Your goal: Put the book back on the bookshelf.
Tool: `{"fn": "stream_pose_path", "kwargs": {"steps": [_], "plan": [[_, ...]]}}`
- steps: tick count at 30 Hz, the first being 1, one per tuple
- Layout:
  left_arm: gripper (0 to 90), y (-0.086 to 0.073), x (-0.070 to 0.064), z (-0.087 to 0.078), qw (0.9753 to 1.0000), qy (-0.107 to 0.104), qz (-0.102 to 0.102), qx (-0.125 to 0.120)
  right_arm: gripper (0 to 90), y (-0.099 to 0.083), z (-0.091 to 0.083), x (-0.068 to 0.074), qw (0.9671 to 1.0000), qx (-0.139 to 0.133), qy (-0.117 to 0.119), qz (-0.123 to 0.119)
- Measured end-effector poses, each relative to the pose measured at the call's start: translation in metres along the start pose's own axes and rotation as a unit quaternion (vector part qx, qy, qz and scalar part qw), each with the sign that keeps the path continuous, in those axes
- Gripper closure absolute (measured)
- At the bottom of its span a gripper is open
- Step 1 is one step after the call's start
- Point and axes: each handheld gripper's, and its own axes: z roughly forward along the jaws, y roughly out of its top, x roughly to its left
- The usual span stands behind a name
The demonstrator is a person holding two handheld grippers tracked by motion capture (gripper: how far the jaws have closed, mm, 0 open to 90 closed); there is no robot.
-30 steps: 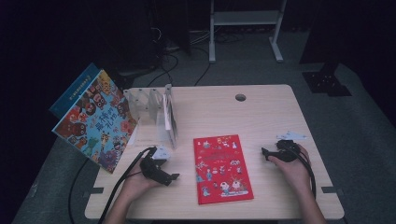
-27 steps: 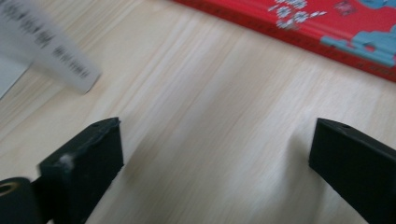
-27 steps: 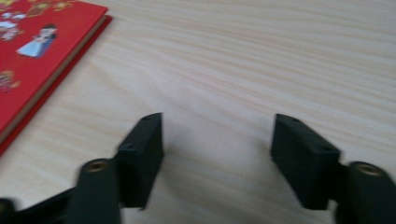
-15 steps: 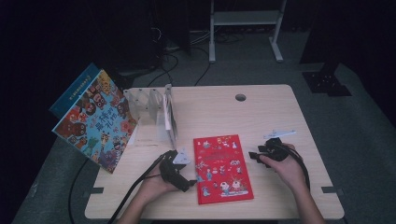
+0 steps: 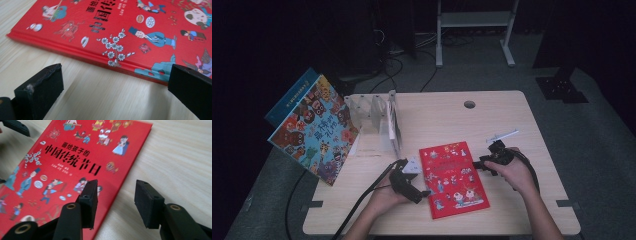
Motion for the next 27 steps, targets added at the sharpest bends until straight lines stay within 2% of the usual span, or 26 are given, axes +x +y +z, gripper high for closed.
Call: {"fn": "stream_pose_path", "kwargs": {"steps": [1,4,8,14,18,27], "plan": [[0.0,0.002,-0.001,0.003,1.0,-0.006,0.001,-0.003,54.6,0.004,0.002,-0.002,0.9998,0.019,0.009,0.007],[0.0,0.002,-0.001,0.006,0.9999,-0.014,-0.001,-0.009,55.1,0.008,0.005,-0.004,0.9993,0.033,0.015,0.008],[0.0,0.0,-0.001,0.007,0.9998,-0.02,0.005,0.002,56.8,0.016,0.007,-0.006,0.998,0.057,0.025,0.011],[0.0,-0.004,-0.002,0.007,0.9997,-0.018,0.01,-0.012,60.7,0.028,0.012,-0.008,0.9954,0.084,0.038,0.026],[0.0,-0.005,-0.003,0.007,0.9997,-0.014,0.017,-0.01,64.5,0.035,0.017,-0.012,0.9925,0.108,0.039,0.043],[0.0,-0.005,-0.003,0.007,0.9997,-0.014,0.019,-0.01,66.8,0.04,0.023,-0.018,0.9878,0.135,0.044,0.063]]}}
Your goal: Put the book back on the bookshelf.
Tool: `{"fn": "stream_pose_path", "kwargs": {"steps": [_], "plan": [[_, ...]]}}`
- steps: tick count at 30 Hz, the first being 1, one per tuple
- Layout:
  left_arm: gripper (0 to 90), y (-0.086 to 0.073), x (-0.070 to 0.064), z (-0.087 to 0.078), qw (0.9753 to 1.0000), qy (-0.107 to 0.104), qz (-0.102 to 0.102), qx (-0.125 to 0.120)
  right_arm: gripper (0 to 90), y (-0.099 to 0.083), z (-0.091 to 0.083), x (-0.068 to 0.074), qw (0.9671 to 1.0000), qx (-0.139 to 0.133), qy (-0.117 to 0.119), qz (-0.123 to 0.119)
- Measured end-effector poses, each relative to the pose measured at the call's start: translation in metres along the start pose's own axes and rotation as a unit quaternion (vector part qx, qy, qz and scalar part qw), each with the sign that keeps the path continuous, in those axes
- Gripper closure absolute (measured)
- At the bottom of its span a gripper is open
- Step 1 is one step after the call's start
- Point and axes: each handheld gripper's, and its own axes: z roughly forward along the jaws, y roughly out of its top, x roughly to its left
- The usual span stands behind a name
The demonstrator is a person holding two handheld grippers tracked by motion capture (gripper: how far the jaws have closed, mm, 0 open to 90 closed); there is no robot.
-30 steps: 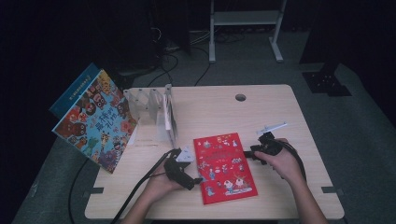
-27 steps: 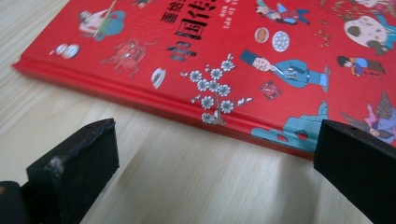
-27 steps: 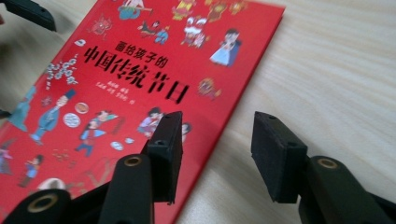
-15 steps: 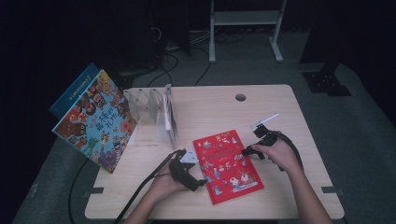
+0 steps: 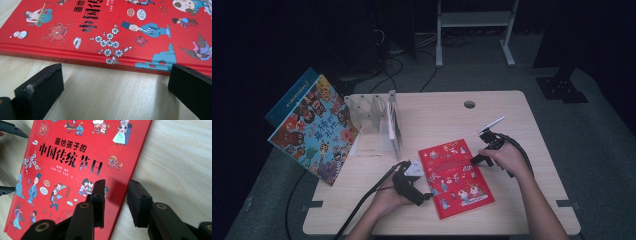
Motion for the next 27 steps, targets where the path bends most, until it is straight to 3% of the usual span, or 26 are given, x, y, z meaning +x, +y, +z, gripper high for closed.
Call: {"fn": "stream_pose_path", "kwargs": {"steps": [13,20,27], "plan": [[0.0,0.0001,0.0,0.0002,1.0,0.0,0.0,0.0,67.0,0.0082,0.0056,-0.0017,0.9996,0.023,-0.007,0.012],[0.0,0.0007,0.0009,0.0007,1.0,-0.004,0.005,0.0,66.2,0.0098,0.0092,-0.0072,0.999,0.027,0.019,0.03],[0.0,0.0008,0.0011,0.001,1.0,-0.006,0.004,0.0,69.1,0.0097,0.0075,-0.0093,0.9989,0.027,0.025,0.029]]}}
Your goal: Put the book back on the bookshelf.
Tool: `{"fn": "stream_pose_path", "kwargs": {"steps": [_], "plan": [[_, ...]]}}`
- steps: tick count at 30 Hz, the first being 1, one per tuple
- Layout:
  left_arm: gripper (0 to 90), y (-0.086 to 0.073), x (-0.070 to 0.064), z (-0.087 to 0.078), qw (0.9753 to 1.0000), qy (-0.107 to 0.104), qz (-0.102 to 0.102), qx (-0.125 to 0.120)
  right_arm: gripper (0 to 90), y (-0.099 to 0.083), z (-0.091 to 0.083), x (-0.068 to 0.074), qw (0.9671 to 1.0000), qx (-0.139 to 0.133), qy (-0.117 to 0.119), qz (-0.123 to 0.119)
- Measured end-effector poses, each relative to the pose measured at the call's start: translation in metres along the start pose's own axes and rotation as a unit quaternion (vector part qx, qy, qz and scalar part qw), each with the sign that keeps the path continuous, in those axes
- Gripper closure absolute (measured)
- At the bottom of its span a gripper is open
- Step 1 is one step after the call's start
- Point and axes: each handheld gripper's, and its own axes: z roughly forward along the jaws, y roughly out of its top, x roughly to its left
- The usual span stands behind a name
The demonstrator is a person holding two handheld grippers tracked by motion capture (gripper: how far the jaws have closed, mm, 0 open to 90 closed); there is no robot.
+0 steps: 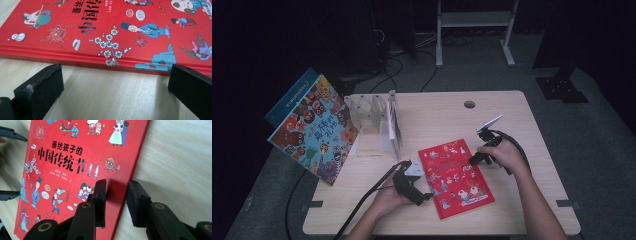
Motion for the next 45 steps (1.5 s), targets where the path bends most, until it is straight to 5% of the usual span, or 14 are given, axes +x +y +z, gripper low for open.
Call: {"fn": "stream_pose_path", "kwargs": {"steps": [6,15,17,35,45], "plan": [[0.0,0.0,0.0,0.0,1.0,-0.002,0.004,0.001,71.6,-0.001,-0.011,0.0,0.9994,-0.025,0.026,-0.001],[0.0,0.0,0.0,0.0,1.0,-0.001,0.004,0.001,71.0,0.002,-0.041,0.022,0.9973,-0.05,0.045,-0.031],[0.0,0.0,0.0,0.0,1.0,0.0,0.002,-0.003,70.3,0.003,-0.043,0.028,0.9958,-0.041,0.071,-0.039],[0.0,0.0,0.0,0.0,1.0,-0.001,0.005,-0.001,67.7,0.023,-0.03,0.07,0.9948,-0.003,0.071,-0.073],[0.0,0.0,0.0,0.0,1.0,-0.002,0.001,-0.002,64.2,0.027,-0.032,0.074,0.9969,0.001,0.052,-0.059]]}}
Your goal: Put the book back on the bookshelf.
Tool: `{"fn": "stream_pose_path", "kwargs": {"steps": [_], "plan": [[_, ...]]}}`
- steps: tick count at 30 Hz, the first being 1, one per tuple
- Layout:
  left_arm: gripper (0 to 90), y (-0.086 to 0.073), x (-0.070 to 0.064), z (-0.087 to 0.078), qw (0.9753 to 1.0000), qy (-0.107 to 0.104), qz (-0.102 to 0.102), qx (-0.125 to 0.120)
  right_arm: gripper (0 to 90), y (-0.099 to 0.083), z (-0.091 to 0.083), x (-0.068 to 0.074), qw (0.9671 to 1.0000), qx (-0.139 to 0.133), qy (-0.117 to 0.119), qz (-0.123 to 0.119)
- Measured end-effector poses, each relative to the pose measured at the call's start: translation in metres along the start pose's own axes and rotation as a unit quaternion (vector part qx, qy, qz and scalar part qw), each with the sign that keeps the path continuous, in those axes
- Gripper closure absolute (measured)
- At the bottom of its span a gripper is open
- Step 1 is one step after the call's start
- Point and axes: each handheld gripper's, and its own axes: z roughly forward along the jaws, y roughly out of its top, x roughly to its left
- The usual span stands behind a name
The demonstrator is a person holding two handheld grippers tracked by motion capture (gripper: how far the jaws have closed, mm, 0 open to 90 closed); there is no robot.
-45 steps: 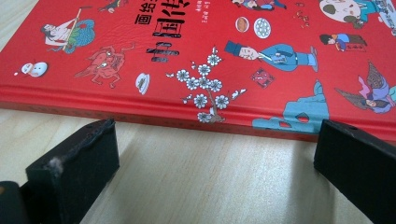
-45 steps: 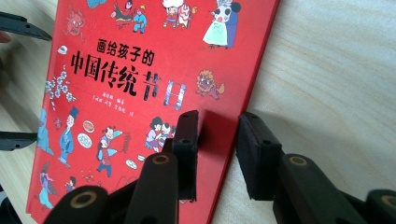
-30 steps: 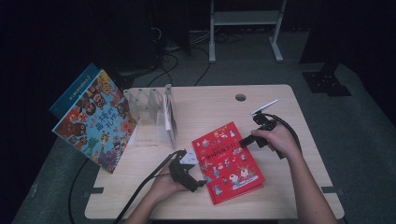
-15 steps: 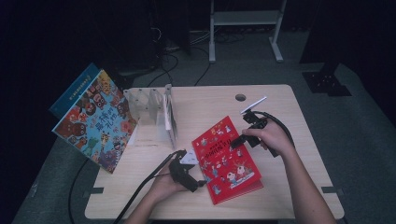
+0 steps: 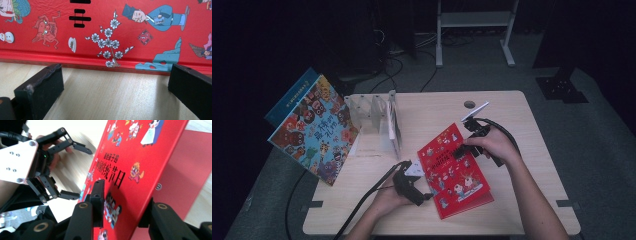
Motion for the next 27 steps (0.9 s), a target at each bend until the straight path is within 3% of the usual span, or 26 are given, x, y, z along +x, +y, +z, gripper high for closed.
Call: {"fn": "stream_pose_path", "kwargs": {"steps": [2,5,10,12,14,24,27], "plan": [[0.0,0.0,0.0,0.0,1.0,0.0,0.0,0.0,61.8,0.0,-0.001,0.002,0.9999,0.013,0.002,-0.007],[0.0,0.0,0.0,0.0,1.0,0.0,0.002,0.001,68.6,0.0,-0.003,0.004,0.9997,0.017,0.011,-0.017],[0.0,0.0,0.0,0.0,1.0,0.001,0.001,0.0,74.3,0.002,-0.004,0.003,0.9996,0.008,0.026,0.004],[0.0,0.0,0.0,0.0,1.0,0.001,0.002,0.001,77.9,0.002,-0.006,0.003,0.999,0.002,0.044,0.013],[0.0,0.0,0.0,0.0,1.0,0.0,0.001,0.001,79.7,0.003,-0.007,0.006,0.9987,-0.003,0.05,0.011],[0.0,0.0,0.002,-0.001,1.0,0.004,0.001,0.003,84.5,0.003,-0.011,0.016,0.9988,-0.012,0.044,0.017],[0.0,-0.002,0.005,-0.003,0.9999,-0.001,-0.015,-0.004,86.0,0.001,-0.015,0.019,0.9987,-0.023,0.04,0.021]]}}
